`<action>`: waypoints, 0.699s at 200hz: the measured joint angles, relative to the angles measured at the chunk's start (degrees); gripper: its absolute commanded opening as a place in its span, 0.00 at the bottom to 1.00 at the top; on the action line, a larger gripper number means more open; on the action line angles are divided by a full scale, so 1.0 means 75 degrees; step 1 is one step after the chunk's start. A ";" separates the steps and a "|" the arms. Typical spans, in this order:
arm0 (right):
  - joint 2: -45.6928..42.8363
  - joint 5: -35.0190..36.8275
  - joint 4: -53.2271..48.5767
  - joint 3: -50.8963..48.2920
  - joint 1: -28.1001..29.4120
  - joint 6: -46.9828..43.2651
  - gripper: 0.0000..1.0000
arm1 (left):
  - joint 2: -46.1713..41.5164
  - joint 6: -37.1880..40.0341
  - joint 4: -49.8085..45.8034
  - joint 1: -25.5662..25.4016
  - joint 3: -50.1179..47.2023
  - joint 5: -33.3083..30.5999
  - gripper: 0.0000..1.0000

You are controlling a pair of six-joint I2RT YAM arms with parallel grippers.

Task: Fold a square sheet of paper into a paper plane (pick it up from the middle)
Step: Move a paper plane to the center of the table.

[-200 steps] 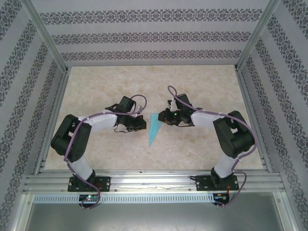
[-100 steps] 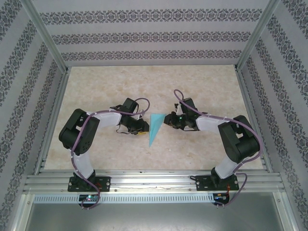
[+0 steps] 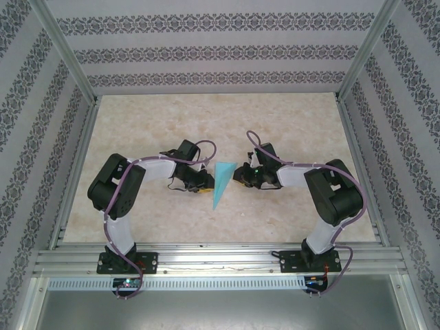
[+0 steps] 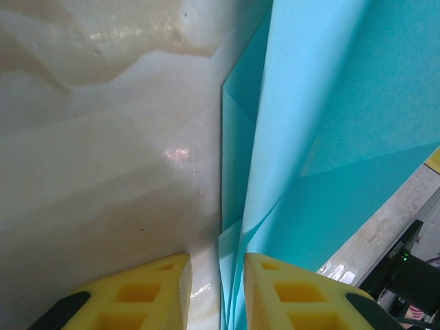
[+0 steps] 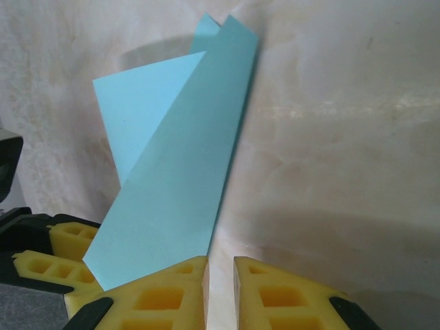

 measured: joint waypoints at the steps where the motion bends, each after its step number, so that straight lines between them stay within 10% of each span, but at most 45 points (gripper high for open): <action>1: 0.0000 0.0003 0.0003 0.0000 0.0000 0.0000 0.18 | 0.0000 0.0000 0.0000 0.0000 0.0003 0.0003 0.27; 140: 0.0070 0.0044 0.0201 0.0000 0.0478 0.0321 0.22 | 0.0157 -0.0274 0.0490 -0.0300 0.0166 0.0000 0.25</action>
